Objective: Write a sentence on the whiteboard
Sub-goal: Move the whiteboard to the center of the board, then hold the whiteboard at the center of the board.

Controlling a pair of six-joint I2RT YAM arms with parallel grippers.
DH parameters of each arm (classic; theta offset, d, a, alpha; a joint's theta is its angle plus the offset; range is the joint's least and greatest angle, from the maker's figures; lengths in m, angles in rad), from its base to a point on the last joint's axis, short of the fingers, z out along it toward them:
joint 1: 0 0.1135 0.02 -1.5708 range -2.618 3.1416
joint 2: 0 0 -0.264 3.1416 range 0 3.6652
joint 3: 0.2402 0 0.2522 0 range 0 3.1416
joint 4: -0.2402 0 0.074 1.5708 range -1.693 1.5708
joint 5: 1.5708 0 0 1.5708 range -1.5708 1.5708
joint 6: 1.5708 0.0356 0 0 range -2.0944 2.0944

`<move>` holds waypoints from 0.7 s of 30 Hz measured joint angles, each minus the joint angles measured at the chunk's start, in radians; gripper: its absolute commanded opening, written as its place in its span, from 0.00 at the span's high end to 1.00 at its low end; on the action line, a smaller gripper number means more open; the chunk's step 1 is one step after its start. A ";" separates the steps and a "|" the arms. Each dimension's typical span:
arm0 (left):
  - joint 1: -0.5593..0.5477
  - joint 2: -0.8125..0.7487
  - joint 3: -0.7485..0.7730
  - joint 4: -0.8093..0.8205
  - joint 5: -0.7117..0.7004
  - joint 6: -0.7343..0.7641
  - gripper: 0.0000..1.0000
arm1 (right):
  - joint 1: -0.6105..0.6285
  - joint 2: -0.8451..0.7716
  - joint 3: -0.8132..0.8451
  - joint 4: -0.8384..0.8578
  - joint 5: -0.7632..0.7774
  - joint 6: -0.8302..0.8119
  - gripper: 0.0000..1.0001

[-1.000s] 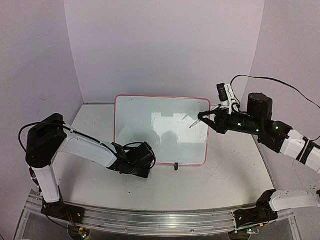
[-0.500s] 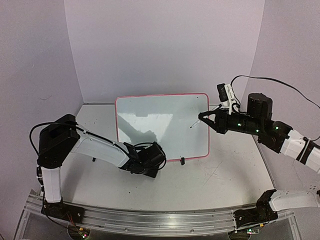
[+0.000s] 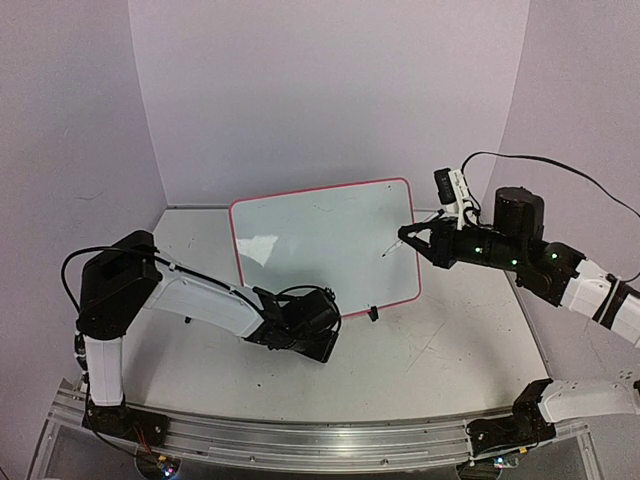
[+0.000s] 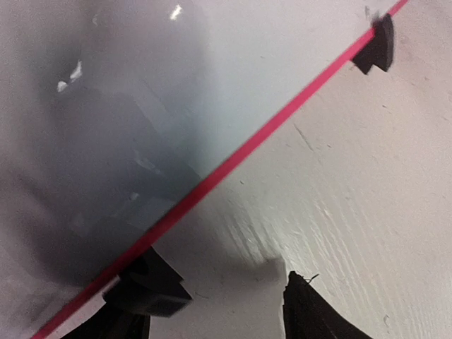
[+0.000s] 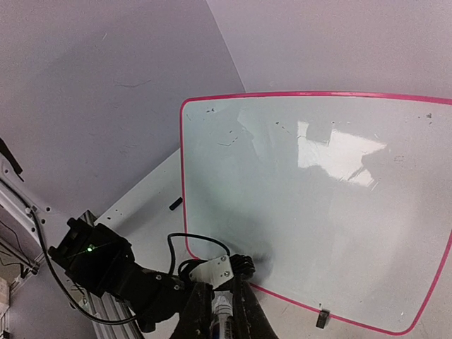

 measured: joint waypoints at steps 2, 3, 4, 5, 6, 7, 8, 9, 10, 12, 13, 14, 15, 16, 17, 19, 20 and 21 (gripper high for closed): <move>-0.005 -0.043 -0.035 0.010 0.035 0.010 0.29 | 0.000 0.000 0.000 -0.004 0.009 -0.007 1.00; -0.008 -0.087 -0.064 0.010 0.059 0.018 0.28 | 0.000 0.000 0.000 -0.005 0.020 -0.014 1.00; -0.010 -0.137 -0.088 0.011 0.081 0.024 0.27 | 0.000 0.001 0.000 -0.007 0.025 -0.018 1.00; -0.013 -0.185 -0.107 0.012 0.094 0.033 0.26 | 0.000 0.005 0.000 -0.008 0.031 -0.024 1.00; -0.013 -0.228 -0.123 0.012 0.104 0.038 0.26 | 0.000 0.010 0.001 -0.009 0.037 -0.029 1.00; -0.013 -0.286 -0.143 0.011 0.116 0.041 0.25 | 0.000 0.020 0.003 -0.010 0.042 -0.036 1.00; -0.008 -0.356 -0.163 0.014 0.127 0.043 0.25 | 0.000 0.038 0.005 -0.011 0.049 -0.045 1.00; 0.002 -0.412 -0.175 0.016 0.142 0.043 0.25 | 0.000 0.054 0.008 -0.014 0.051 -0.053 1.00; 0.019 -0.466 -0.193 0.027 0.156 0.042 0.25 | 0.000 0.070 0.014 -0.021 0.053 -0.061 1.00; 0.081 -0.568 -0.237 0.048 0.187 0.038 0.25 | 0.000 0.105 0.031 -0.030 0.053 -0.070 1.00; 0.130 -0.622 -0.267 0.058 0.200 0.037 0.25 | 0.000 0.124 0.042 -0.032 0.052 -0.074 1.00; 0.189 -0.673 -0.298 0.066 0.216 0.037 0.26 | 0.001 0.142 0.054 -0.033 0.050 -0.077 1.00; 0.253 -0.723 -0.330 0.072 0.231 0.037 0.26 | 0.004 0.161 0.069 -0.034 0.050 -0.081 1.00; 0.300 -0.755 -0.351 0.073 0.248 0.037 0.26 | 0.008 0.178 0.083 -0.033 0.051 -0.084 1.00; 0.368 -0.808 -0.383 0.073 0.281 0.038 0.26 | 0.021 0.204 0.106 -0.034 0.058 -0.090 1.00; 0.466 -0.848 -0.410 0.084 0.325 0.039 0.27 | 0.050 0.243 0.144 -0.032 0.076 -0.098 1.00; 0.562 -0.892 -0.449 0.106 0.402 0.039 0.27 | 0.090 0.289 0.191 -0.029 0.101 -0.111 1.00; 0.605 -0.906 -0.466 0.119 0.434 0.038 0.26 | 0.112 0.311 0.214 -0.030 0.113 -0.119 1.00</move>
